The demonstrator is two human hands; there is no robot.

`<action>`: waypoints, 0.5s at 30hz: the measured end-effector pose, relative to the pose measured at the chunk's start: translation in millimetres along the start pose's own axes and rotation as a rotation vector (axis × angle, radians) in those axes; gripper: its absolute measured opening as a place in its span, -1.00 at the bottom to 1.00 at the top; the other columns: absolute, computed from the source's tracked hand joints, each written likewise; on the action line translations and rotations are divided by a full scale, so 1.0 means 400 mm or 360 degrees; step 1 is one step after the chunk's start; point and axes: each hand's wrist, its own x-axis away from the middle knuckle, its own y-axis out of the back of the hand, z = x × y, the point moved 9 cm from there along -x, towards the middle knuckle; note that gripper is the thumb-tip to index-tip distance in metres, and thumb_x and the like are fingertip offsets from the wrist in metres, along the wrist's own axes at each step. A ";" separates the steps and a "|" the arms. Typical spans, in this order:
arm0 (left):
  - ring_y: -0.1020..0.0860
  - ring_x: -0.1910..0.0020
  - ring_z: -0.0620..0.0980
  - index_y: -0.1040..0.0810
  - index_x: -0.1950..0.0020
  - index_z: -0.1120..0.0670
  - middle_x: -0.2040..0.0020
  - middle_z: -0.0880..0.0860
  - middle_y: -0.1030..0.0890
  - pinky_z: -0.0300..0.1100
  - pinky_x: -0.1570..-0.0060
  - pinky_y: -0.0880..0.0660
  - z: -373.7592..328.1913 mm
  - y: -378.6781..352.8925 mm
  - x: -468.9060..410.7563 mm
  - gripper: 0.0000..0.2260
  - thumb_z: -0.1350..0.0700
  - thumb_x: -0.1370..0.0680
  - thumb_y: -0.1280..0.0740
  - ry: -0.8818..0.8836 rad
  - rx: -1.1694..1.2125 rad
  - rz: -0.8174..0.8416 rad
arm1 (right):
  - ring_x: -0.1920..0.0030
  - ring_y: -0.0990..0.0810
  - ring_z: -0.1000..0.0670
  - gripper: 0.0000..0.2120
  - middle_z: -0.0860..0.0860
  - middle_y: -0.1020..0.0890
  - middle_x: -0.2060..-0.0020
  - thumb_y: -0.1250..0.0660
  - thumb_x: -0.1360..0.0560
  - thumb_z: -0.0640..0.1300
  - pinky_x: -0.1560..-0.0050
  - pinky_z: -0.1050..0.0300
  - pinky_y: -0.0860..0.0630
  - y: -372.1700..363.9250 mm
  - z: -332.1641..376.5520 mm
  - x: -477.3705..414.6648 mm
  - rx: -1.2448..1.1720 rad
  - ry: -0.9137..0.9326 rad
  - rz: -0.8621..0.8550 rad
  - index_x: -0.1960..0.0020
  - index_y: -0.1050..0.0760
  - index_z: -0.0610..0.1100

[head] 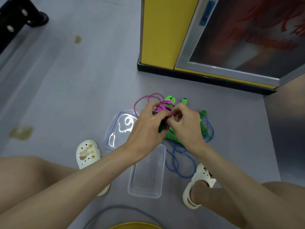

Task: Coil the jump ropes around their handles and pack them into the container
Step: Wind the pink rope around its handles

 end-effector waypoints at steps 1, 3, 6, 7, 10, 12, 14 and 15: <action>-0.50 -0.11 0.12 -0.55 -0.18 0.04 -0.31 0.10 -0.36 0.03 0.05 -0.56 -0.001 0.004 -0.001 -0.60 0.27 -0.37 -0.47 0.0007 0.0025 -0.0008 | 0.42 -0.36 0.09 -0.87 -0.14 -0.51 0.43 -0.36 -0.32 -0.36 0.41 0.27 -0.33 0.002 -0.002 -0.002 -0.0042 -0.0036 -0.0008 0.24 -0.47 -0.17; -0.49 -0.14 0.07 -0.55 -0.20 0.04 -0.30 0.09 -0.36 -0.03 -0.01 -0.56 0.003 0.014 -0.004 -0.58 0.27 -0.37 -0.48 0.0044 0.0088 -0.0019 | 0.44 -0.35 0.13 -0.86 -0.10 -0.49 0.44 -0.37 -0.33 -0.36 0.41 0.33 -0.32 0.002 -0.009 -0.006 -0.0093 -0.0104 -0.0010 0.22 -0.49 -0.15; -0.46 -0.17 0.00 -0.52 -0.26 0.01 -0.30 0.06 -0.34 -0.10 -0.08 -0.52 0.014 0.017 -0.001 -0.52 0.26 -0.37 -0.49 0.0141 0.0150 0.0008 | 0.48 -0.37 0.17 -0.79 0.00 -0.52 0.40 -0.35 -0.35 -0.39 0.40 0.31 -0.39 -0.002 -0.020 -0.007 -0.0229 -0.0216 0.0015 0.13 -0.51 -0.12; -0.46 -0.17 -0.02 -0.51 -0.28 0.00 -0.30 0.05 -0.34 -0.13 -0.10 -0.51 0.016 0.016 0.002 -0.51 0.25 -0.38 -0.49 0.0170 0.0155 0.0018 | 0.49 -0.38 0.19 -0.76 0.01 -0.55 0.36 -0.34 -0.35 -0.41 0.39 0.30 -0.41 -0.005 -0.021 -0.006 -0.0267 -0.0247 0.0029 0.09 -0.50 -0.11; -0.42 -0.09 -0.12 -0.53 -0.25 0.00 -0.23 0.00 -0.35 -0.41 -0.07 -0.40 0.021 0.016 0.001 -0.53 0.24 -0.38 -0.49 0.0224 0.0198 0.0036 | 0.43 -0.50 0.17 -0.67 -0.05 -0.62 0.28 -0.33 -0.38 -0.41 0.31 0.14 -0.55 -0.012 -0.034 -0.007 -0.0334 -0.0367 0.0085 0.02 -0.42 -0.04; -0.40 -0.06 -0.16 -0.55 -0.23 0.00 -0.16 -0.03 -0.35 -0.59 -0.03 -0.28 0.030 0.020 -0.007 -0.54 0.24 -0.36 -0.51 0.0263 0.0253 0.0057 | 0.29 -0.60 0.02 -0.64 -0.12 -0.64 0.23 -0.32 -0.40 -0.43 0.19 0.00 -0.59 -0.012 -0.048 -0.015 -0.0445 -0.0480 0.0141 0.02 -0.37 -0.02; -0.43 -0.06 -0.14 -0.56 -0.22 0.00 -0.12 -0.04 -0.37 -0.60 -0.05 -0.28 0.036 0.023 -0.016 -0.53 0.23 -0.34 -0.53 0.0269 0.0304 0.0090 | 0.17 -0.63 -0.09 -0.62 -0.19 -0.65 0.17 -0.32 -0.41 -0.46 0.12 -0.03 -0.60 -0.003 -0.060 -0.025 -0.0562 -0.0586 0.0186 0.02 -0.35 -0.03; -0.44 -0.07 -0.13 -0.55 -0.23 -0.02 -0.12 -0.05 -0.38 -0.55 -0.06 -0.32 0.035 0.025 -0.020 -0.53 0.20 -0.35 -0.53 0.0259 0.0314 0.0116 | 0.14 -0.63 -0.09 -0.62 -0.19 -0.65 0.16 -0.33 -0.42 -0.46 0.14 0.02 -0.60 0.004 -0.061 -0.030 -0.0580 -0.0610 0.0210 0.01 -0.35 -0.03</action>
